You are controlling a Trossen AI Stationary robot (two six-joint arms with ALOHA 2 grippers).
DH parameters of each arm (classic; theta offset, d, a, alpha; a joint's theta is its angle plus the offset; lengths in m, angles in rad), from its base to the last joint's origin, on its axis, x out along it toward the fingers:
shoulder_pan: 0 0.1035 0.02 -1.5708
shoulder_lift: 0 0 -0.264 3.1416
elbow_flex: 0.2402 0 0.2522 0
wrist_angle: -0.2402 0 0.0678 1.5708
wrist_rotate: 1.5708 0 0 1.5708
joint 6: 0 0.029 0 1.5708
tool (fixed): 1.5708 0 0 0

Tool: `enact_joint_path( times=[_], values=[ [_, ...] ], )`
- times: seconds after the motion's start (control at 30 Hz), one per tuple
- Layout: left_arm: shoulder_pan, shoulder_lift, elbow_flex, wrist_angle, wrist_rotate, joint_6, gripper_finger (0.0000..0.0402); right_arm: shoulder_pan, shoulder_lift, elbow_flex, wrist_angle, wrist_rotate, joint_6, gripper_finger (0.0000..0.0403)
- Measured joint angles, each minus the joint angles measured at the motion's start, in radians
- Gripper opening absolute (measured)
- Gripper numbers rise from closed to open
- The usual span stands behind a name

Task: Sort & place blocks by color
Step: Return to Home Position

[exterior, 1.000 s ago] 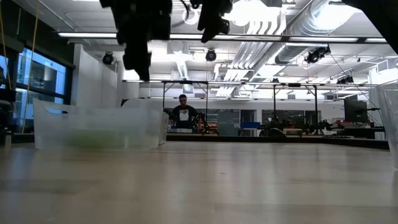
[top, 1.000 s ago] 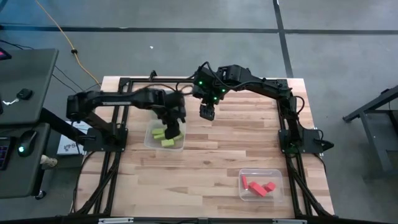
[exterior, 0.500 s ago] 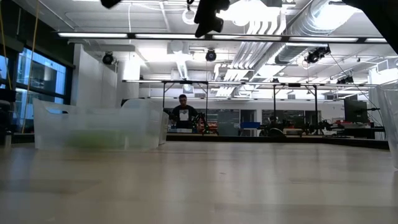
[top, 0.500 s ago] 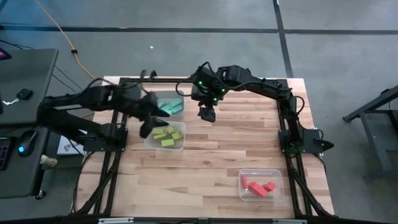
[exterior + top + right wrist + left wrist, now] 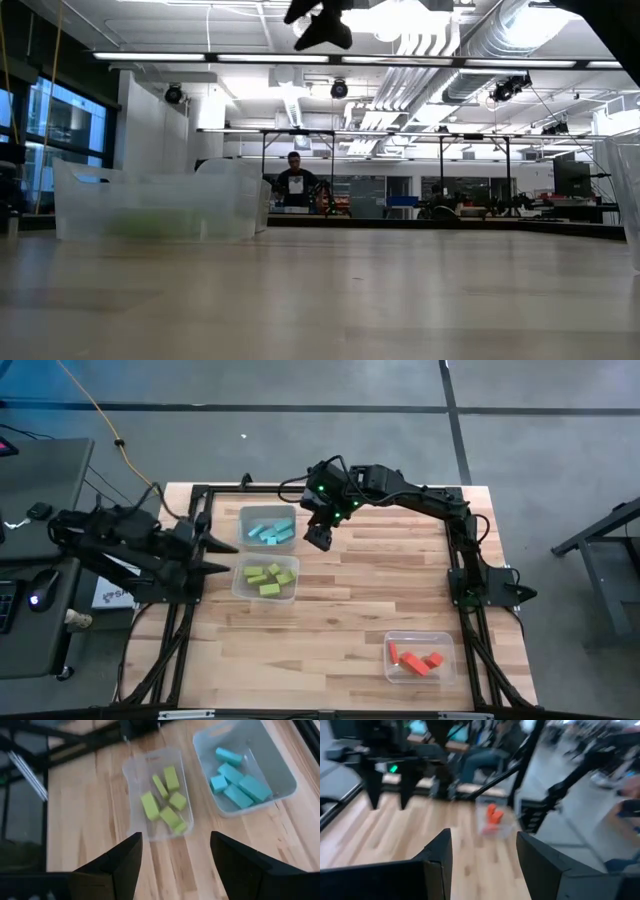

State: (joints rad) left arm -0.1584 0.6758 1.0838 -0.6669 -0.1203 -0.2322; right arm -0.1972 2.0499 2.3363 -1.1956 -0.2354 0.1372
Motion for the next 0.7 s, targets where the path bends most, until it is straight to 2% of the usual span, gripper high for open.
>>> enact_joint_path(
  times=[0.2, 0.4, 0.7],
  values=[
    [-0.041, -0.204, -0.229, 0.155, 0.0, -0.016, 0.0154, 0.022, 0.0, 0.0, 0.117, 0.001, 0.042, 0.0224],
    [-0.041, -0.371, -0.383, 0.176, 0.003, -0.016, 0.0154, 0.032, 0.0, 0.0, 0.133, 0.007, 0.132, 0.0225],
    [-0.041, -0.618, -0.575, 0.223, -0.003, -0.017, 0.0154, 0.07, 0.0, 0.0, 0.275, 0.063, 0.135, 0.0224]
  ],
)
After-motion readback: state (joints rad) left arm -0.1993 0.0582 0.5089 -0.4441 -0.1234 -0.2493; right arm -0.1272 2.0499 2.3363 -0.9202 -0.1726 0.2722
